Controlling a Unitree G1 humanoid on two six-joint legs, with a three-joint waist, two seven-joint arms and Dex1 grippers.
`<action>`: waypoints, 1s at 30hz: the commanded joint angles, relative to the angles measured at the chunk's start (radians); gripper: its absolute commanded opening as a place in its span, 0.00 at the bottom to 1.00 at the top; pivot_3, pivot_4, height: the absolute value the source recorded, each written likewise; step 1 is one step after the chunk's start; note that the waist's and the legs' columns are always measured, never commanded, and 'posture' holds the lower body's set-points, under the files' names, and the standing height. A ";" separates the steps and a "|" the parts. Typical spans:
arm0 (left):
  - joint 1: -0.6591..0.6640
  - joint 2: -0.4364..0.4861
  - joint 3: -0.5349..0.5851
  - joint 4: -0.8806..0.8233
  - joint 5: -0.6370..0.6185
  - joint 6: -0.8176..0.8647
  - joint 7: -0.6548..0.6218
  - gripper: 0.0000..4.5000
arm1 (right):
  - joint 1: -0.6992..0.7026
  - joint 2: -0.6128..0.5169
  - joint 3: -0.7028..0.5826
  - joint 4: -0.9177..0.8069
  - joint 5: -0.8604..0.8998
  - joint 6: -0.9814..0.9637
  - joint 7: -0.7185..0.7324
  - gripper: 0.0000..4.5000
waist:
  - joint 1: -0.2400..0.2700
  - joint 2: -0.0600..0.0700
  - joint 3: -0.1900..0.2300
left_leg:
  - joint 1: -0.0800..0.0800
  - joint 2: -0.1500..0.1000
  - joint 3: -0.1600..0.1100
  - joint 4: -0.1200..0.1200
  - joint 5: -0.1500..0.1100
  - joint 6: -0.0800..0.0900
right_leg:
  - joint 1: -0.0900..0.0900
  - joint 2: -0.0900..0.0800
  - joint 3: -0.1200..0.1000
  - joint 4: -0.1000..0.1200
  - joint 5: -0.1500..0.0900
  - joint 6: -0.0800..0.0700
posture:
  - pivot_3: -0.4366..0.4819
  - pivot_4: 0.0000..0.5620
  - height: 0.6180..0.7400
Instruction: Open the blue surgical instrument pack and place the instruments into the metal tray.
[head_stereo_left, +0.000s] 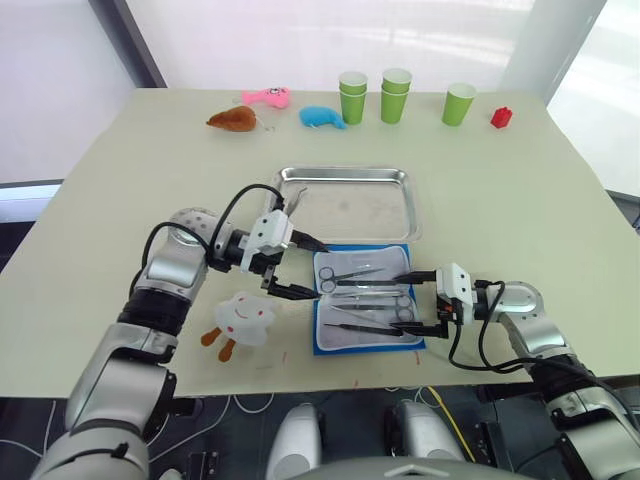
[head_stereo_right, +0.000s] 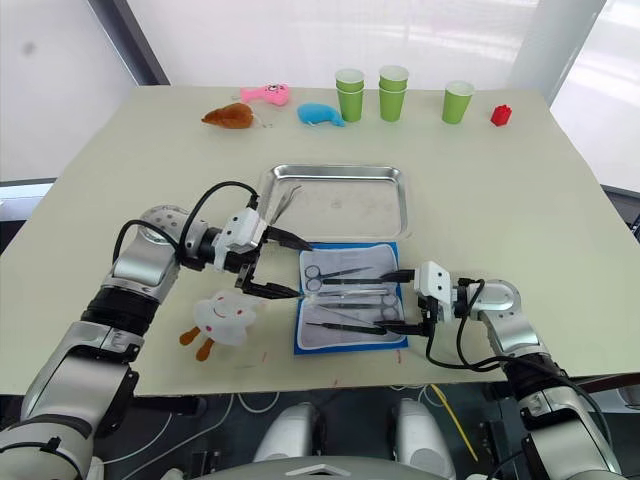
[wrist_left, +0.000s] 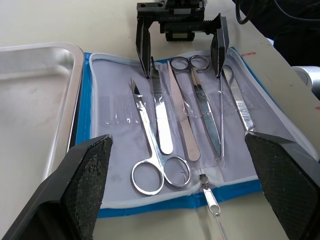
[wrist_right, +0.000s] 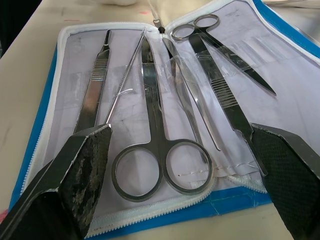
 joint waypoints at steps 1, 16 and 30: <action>-0.010 -0.026 0.014 0.012 0.028 -0.009 0.044 0.99 | 0.046 0.008 0.088 0.054 -0.094 0.034 -0.008 1.00 | 0.000 0.000 0.000 | 0.000 0.000 0.000 0.000 0.000 0.000 | 0.000 0.000 0.000 0.000 0.000 0.000 | 0.48 0.27 1.00; 0.009 -0.123 0.030 0.070 0.087 -0.031 0.190 0.62 | 0.044 0.024 0.093 0.059 -0.100 0.033 -0.019 1.00 | -0.001 0.000 0.000 | 0.002 0.000 -0.002 0.000 0.000 0.000 | -0.001 0.001 -0.001 0.007 -0.003 -0.005 | 0.48 0.27 1.00; -0.002 -0.174 0.013 0.169 0.177 -0.086 0.272 0.62 | 0.045 0.026 0.095 0.056 -0.102 0.032 -0.023 1.00 | -0.002 0.000 0.000 | 0.003 0.000 -0.003 0.000 0.000 0.000 | -0.001 0.001 -0.001 0.008 -0.003 -0.005 | 0.48 0.27 1.00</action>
